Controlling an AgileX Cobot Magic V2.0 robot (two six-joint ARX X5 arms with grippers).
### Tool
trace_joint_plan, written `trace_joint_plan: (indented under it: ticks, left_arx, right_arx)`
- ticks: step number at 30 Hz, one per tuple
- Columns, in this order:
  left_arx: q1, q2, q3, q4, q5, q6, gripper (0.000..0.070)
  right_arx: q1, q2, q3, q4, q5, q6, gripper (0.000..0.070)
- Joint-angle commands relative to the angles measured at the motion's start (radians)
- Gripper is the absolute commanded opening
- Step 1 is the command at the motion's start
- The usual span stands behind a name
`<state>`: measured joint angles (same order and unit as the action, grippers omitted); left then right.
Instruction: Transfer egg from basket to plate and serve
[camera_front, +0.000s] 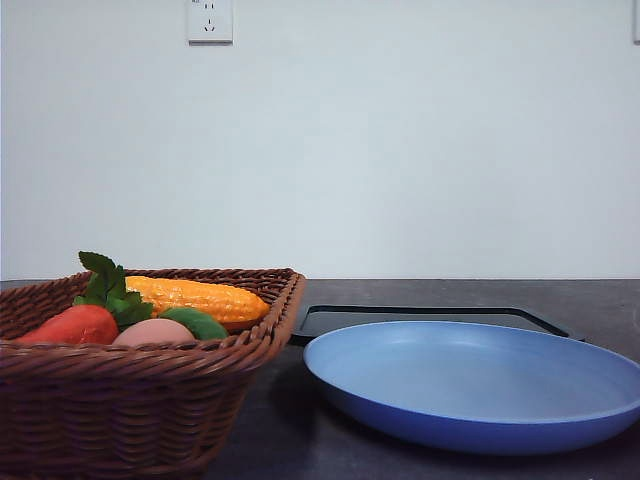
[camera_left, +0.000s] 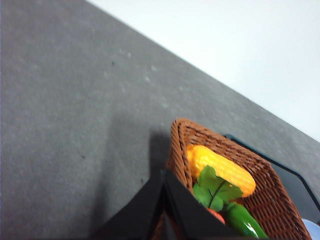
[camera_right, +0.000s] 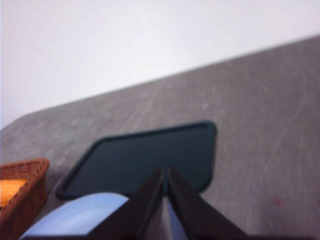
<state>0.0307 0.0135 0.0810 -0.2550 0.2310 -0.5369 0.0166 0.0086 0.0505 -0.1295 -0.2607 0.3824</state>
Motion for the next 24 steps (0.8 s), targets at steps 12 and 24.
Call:
trace_joint_plan:
  ticks: [12, 24]
  left_arx:
    - [0.002, 0.27, 0.314, -0.132, 0.065, 0.171, 0.0]
    - [0.002, 0.572, 0.542, -0.165, 0.327, 0.192, 0.0]
  right_arx:
    - [0.0, 0.235, 0.273, -0.117, 0.026, 0.017, 0.0]
    - [0.0, 0.593, 0.651, -0.349, -0.015, -0.177, 0.0]
